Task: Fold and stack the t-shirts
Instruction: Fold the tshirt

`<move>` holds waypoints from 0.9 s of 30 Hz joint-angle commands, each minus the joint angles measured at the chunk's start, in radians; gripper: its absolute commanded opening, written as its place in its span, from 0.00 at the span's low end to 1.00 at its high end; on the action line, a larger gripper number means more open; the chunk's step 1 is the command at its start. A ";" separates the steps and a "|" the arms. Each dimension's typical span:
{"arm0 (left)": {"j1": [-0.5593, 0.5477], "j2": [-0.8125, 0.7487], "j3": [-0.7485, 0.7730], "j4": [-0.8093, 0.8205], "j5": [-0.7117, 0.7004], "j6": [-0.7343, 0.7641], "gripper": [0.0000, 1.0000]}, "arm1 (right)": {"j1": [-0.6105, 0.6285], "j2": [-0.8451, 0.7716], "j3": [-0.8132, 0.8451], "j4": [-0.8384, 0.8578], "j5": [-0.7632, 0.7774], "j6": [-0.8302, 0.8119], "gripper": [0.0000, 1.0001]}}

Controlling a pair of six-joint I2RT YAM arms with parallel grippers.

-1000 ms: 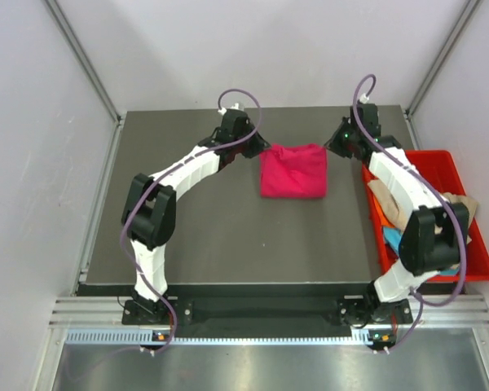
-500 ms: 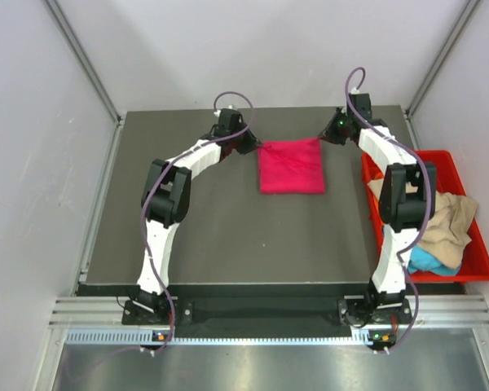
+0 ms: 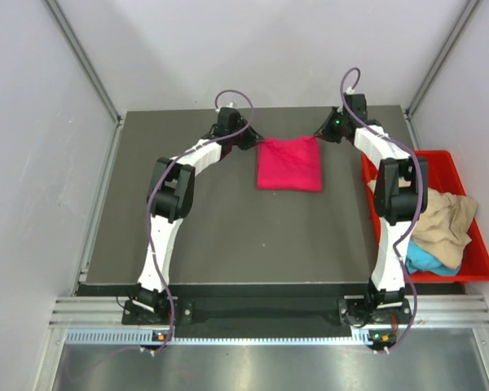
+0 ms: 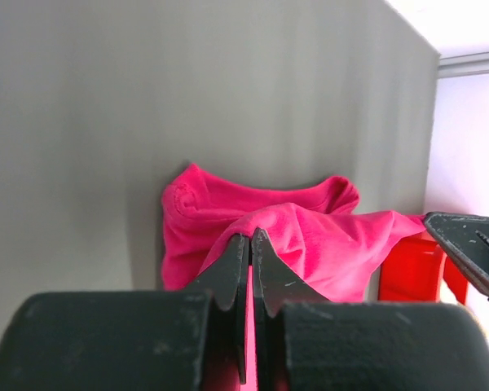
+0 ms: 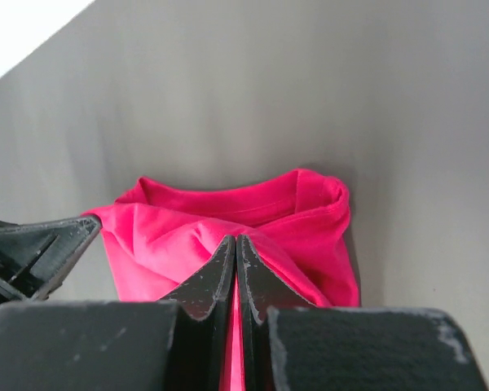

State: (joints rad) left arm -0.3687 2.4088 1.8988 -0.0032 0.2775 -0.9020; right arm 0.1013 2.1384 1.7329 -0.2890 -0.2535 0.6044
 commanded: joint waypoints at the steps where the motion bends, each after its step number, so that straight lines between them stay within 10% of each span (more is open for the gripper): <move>1: 0.020 0.025 0.081 0.100 0.025 0.015 0.00 | -0.014 0.008 0.065 0.044 0.028 -0.003 0.00; 10: 0.033 0.090 0.132 0.135 0.054 -0.002 0.10 | -0.028 0.032 0.054 0.060 0.049 0.035 0.00; 17: 0.094 0.070 0.189 0.112 0.121 0.028 0.69 | -0.052 0.039 0.091 0.024 0.002 -0.020 0.34; 27: 0.088 -0.121 -0.110 0.112 0.299 0.233 0.66 | -0.055 -0.126 -0.139 -0.021 -0.194 -0.247 0.52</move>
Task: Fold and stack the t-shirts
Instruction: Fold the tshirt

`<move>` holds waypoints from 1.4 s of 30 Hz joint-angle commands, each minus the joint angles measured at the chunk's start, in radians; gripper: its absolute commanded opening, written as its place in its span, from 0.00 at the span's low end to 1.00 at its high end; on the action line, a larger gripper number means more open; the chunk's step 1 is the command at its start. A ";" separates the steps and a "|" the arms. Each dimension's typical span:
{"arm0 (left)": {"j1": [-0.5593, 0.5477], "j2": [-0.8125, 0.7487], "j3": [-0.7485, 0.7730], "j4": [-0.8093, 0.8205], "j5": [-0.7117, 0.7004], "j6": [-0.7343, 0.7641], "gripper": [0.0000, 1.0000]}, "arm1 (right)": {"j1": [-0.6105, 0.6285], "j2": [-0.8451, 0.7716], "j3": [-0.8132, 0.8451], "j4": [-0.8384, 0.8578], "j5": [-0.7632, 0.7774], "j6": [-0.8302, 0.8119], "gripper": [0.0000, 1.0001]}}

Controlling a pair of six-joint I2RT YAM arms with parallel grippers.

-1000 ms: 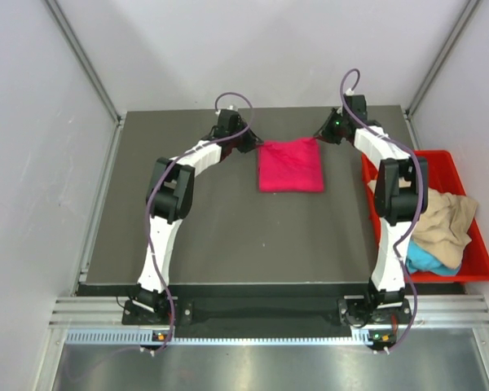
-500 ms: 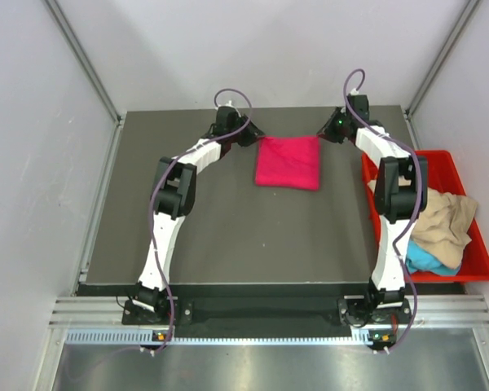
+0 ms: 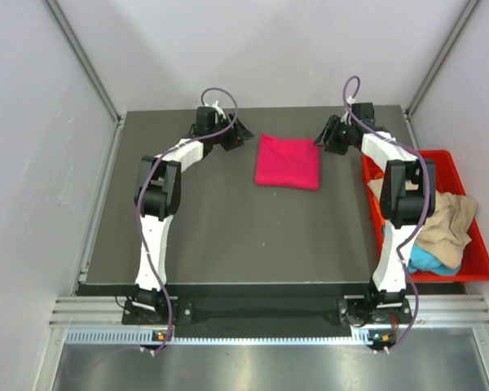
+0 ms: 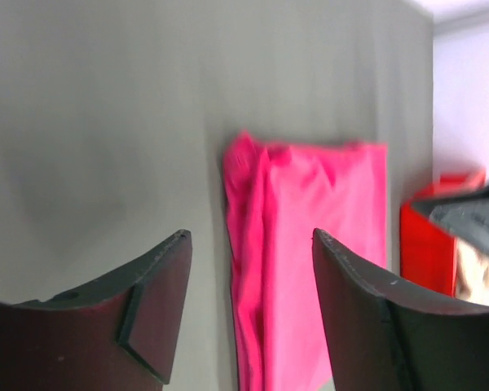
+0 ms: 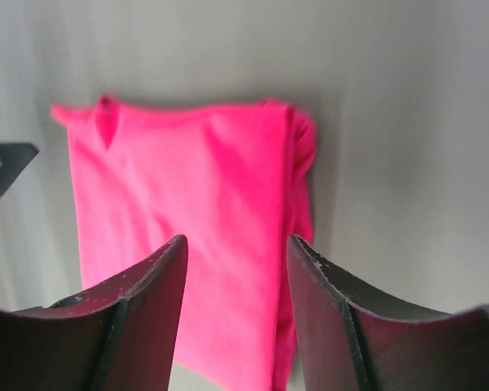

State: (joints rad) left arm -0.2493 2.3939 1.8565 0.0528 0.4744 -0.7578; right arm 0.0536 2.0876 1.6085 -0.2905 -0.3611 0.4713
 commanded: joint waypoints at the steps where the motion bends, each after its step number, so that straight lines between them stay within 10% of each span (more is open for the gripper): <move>1: -0.034 -0.113 -0.107 0.067 0.115 0.097 0.64 | -0.008 -0.074 -0.016 -0.035 -0.091 -0.128 0.52; 14: -0.042 0.063 -0.030 0.104 0.230 0.057 0.53 | -0.014 -0.009 -0.081 -0.072 -0.070 -0.200 0.42; 22: -0.038 0.146 0.107 -0.005 0.144 -0.014 0.24 | -0.032 0.020 -0.110 -0.015 -0.032 -0.178 0.30; 31: -0.024 0.137 0.145 0.094 0.145 -0.011 0.53 | -0.044 0.046 -0.027 0.037 -0.127 -0.158 0.47; 42: -0.025 0.320 0.357 0.139 0.164 -0.083 0.49 | -0.046 0.241 0.211 0.013 -0.171 -0.126 0.51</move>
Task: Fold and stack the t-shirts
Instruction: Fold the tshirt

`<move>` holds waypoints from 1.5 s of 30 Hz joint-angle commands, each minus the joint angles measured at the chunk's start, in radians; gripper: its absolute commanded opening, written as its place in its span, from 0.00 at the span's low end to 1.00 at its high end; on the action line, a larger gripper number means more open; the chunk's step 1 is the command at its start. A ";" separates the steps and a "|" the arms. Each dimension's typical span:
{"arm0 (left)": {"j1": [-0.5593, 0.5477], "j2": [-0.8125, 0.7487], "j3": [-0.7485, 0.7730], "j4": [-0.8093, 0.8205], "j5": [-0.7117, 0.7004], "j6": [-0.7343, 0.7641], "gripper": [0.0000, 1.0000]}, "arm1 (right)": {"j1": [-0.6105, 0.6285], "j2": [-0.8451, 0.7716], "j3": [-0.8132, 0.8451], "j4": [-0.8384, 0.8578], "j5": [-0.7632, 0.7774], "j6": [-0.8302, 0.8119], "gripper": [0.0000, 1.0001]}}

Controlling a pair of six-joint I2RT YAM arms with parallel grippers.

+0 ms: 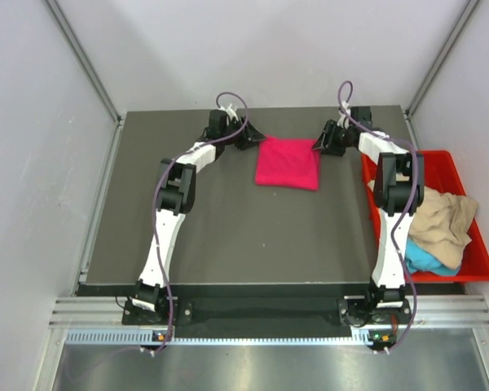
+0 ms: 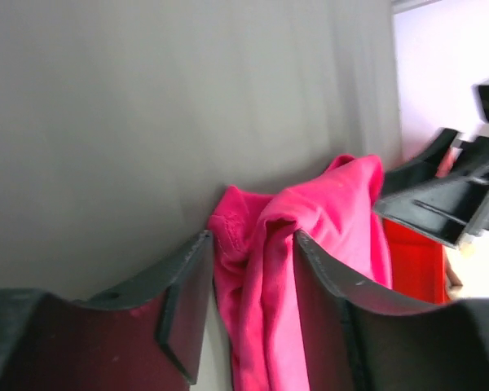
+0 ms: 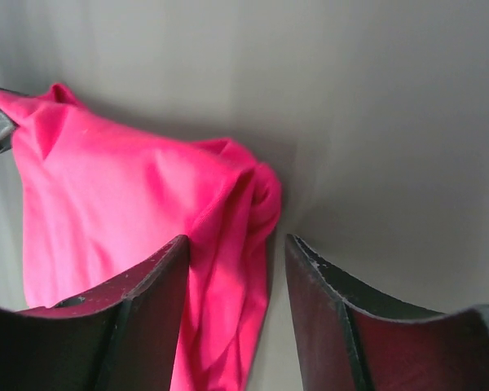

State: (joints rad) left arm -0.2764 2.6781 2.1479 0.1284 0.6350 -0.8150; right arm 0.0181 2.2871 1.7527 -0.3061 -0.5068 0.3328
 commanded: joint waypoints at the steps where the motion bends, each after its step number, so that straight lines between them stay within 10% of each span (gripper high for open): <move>1: 0.002 0.058 0.079 0.062 0.002 -0.041 0.47 | -0.010 0.051 0.080 0.035 -0.026 0.023 0.51; 6: 0.003 0.101 0.138 0.069 -0.024 -0.087 0.36 | -0.049 0.075 0.053 0.096 -0.025 0.077 0.30; 11: 0.003 0.104 0.136 0.085 -0.032 -0.121 0.33 | -0.072 -0.006 -0.056 0.168 -0.016 0.115 0.36; 18: 0.003 0.103 0.130 0.080 -0.038 -0.144 0.35 | -0.086 -0.081 -0.085 0.133 0.042 0.086 0.16; 29: 0.002 0.098 0.118 0.091 -0.035 -0.168 0.36 | -0.052 -0.164 -0.156 0.188 -0.042 0.109 0.57; 38: 0.002 0.094 0.081 0.120 -0.023 -0.191 0.36 | -0.027 -0.123 -0.182 0.162 -0.065 0.077 0.56; 45: 0.003 0.092 0.067 0.119 -0.024 -0.182 0.36 | -0.030 -0.130 -0.258 0.162 -0.042 0.046 0.28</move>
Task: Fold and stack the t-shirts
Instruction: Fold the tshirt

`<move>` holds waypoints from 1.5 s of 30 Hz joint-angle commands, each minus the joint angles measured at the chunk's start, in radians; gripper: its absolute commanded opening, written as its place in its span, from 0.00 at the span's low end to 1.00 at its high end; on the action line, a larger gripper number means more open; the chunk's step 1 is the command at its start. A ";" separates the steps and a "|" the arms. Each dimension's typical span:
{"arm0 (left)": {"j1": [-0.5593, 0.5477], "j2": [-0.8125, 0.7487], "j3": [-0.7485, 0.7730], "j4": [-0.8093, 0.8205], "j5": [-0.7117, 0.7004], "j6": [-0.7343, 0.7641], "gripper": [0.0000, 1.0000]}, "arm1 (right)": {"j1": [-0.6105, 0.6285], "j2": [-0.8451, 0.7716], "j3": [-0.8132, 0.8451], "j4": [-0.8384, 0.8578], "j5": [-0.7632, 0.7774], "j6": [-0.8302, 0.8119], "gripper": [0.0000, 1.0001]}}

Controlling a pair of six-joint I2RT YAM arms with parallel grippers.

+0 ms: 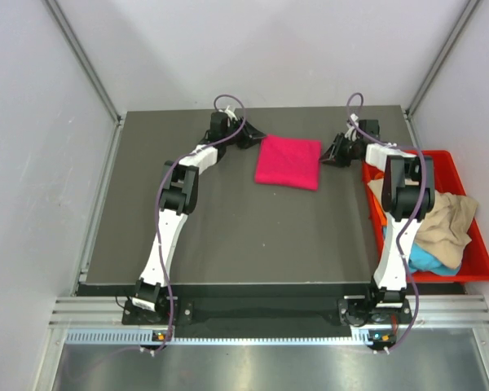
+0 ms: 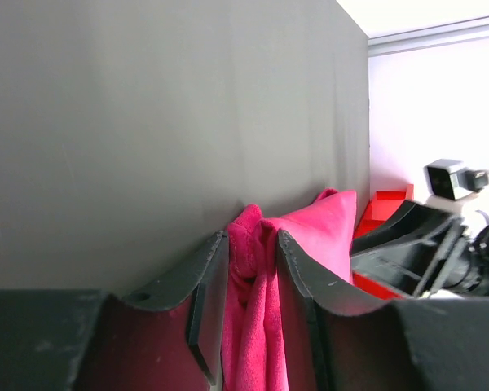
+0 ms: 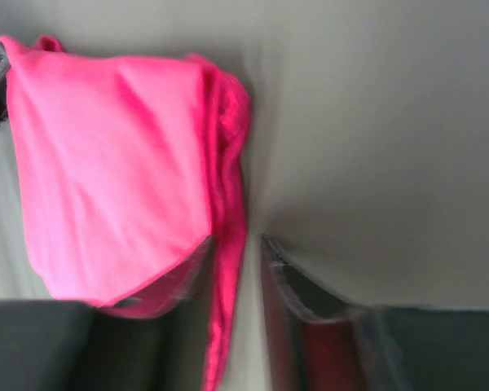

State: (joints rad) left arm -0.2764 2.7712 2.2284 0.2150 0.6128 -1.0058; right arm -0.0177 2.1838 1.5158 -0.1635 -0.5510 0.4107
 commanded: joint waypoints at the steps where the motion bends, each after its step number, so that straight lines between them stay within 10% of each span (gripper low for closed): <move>1: 0.003 -0.001 -0.018 0.032 -0.002 0.010 0.36 | 0.007 -0.021 -0.031 0.021 0.005 -0.032 0.23; 4: 0.002 -0.001 -0.023 0.037 0.001 0.004 0.35 | 0.007 -0.010 -0.034 0.027 0.005 -0.035 0.07; 9: 0.011 -0.021 -0.007 0.032 0.028 0.009 0.43 | 0.002 -0.024 -0.026 0.016 0.017 -0.033 0.07; 30: 0.045 -0.412 -0.448 -0.325 0.153 0.487 0.60 | 0.010 -0.560 -0.259 -0.128 0.056 0.026 0.90; 45: 0.031 -0.409 -0.403 -0.398 0.051 0.510 0.57 | 0.107 -0.766 -0.290 -0.202 0.089 0.007 0.98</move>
State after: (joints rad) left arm -0.2356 2.4062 1.8374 -0.1875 0.7090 -0.5133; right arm 0.0765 1.4910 1.2243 -0.3622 -0.4793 0.4408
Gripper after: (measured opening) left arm 0.569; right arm 0.979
